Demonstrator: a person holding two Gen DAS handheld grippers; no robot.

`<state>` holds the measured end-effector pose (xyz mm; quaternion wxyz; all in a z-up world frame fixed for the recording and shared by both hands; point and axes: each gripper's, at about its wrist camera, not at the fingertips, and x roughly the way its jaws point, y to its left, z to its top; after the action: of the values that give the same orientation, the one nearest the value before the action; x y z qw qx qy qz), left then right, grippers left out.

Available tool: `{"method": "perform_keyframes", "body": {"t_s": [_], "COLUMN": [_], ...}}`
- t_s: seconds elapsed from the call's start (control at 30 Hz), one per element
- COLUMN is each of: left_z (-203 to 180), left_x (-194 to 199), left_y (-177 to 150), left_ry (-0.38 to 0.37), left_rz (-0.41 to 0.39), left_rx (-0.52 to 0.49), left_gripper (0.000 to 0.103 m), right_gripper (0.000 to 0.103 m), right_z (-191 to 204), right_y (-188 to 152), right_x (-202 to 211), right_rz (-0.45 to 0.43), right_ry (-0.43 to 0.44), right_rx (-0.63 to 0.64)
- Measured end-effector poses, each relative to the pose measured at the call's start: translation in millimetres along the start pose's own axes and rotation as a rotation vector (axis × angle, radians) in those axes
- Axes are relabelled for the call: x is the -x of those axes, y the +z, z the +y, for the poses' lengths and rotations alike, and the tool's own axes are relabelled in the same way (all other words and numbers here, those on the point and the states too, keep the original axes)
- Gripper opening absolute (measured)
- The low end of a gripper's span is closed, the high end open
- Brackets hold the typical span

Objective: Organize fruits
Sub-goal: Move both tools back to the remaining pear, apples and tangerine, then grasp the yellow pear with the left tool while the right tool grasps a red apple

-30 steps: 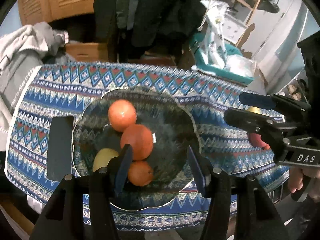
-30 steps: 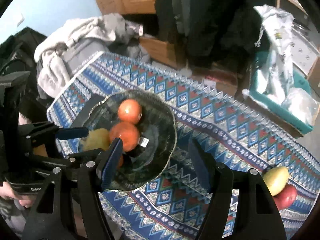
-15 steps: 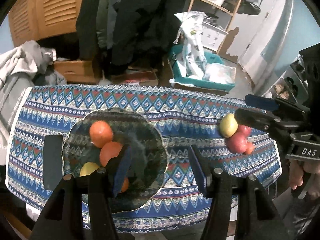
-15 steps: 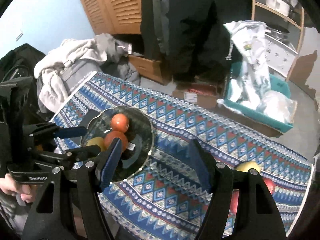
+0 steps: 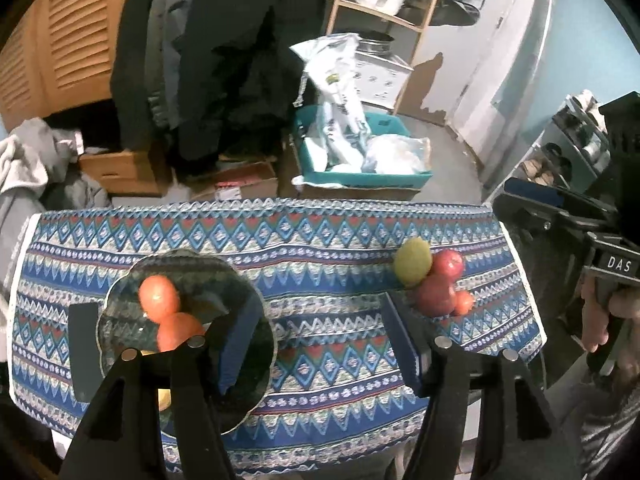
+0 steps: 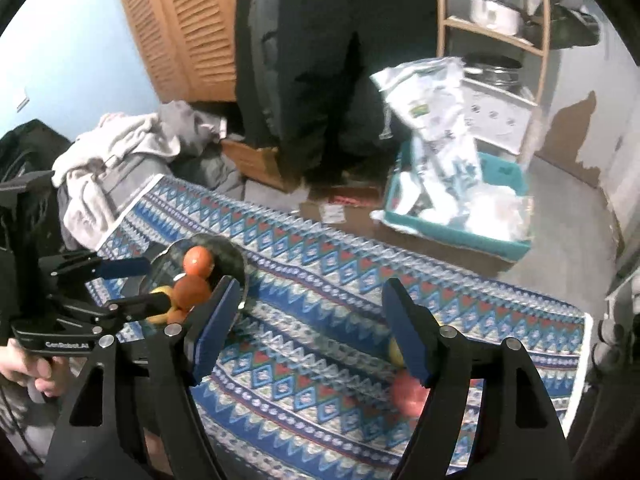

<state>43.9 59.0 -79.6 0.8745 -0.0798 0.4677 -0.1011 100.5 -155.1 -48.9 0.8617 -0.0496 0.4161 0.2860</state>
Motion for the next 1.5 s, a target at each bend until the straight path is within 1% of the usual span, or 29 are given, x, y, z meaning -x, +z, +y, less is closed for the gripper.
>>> {"method": "perform_keyframes", "body": {"t_s": [0.27, 0.33, 0.4, 0.57, 0.63, 0.73, 0.87, 1.03, 1.2, 1.33, 1.5], "left_z": [-36, -44, -52, -73, -80, -90, -99, -108, -111, -113, -113], "left_x": [-10, -13, -16, -29, -35, -46, -63, -83, -109, -128, -152], "left_y": [11, 13, 15, 20, 21, 22, 24, 23, 25, 26, 28], "left_ry": [-0.033, -0.035, -0.045, -0.063, -0.068, -0.074, -0.084, -0.075, -0.078, -0.068, -0.081], "left_rz": [0.011, 0.011, 0.016, 0.039, 0.049, 0.063, 0.101, 0.136, 0.182, 0.202, 0.233], "left_rx": [-0.05, -0.065, -0.078, -0.112, -0.126, -0.143, -0.146, -0.172, -0.158, -0.18, -0.168], "left_gripper": [0.065, 0.069, 0.069, 0.069, 0.072, 0.073, 0.073, 0.073, 0.073, 0.073, 0.073], "right_gripper": [0.076, 0.076, 0.077, 0.078, 0.078, 0.078, 0.079, 0.079, 0.08, 0.08, 0.08], "right_z": [-40, -48, -58, -81, -91, -106, -124, -141, -153, -162, -171], "right_y": [-11, -14, -18, -32, -39, -48, -59, -75, -89, -98, -112], "right_x": [20, 24, 27, 32, 33, 32, 30, 17, -5, -27, -55], "right_rz": [-0.017, -0.019, -0.021, -0.018, -0.013, -0.001, 0.015, 0.058, 0.119, 0.17, 0.236], "right_ry": [-0.041, -0.049, -0.061, -0.082, -0.089, -0.103, -0.118, -0.143, -0.159, -0.145, -0.142], "right_rx": [-0.069, -0.081, -0.098, -0.134, -0.152, -0.179, -0.214, -0.252, -0.275, -0.303, -0.34]}}
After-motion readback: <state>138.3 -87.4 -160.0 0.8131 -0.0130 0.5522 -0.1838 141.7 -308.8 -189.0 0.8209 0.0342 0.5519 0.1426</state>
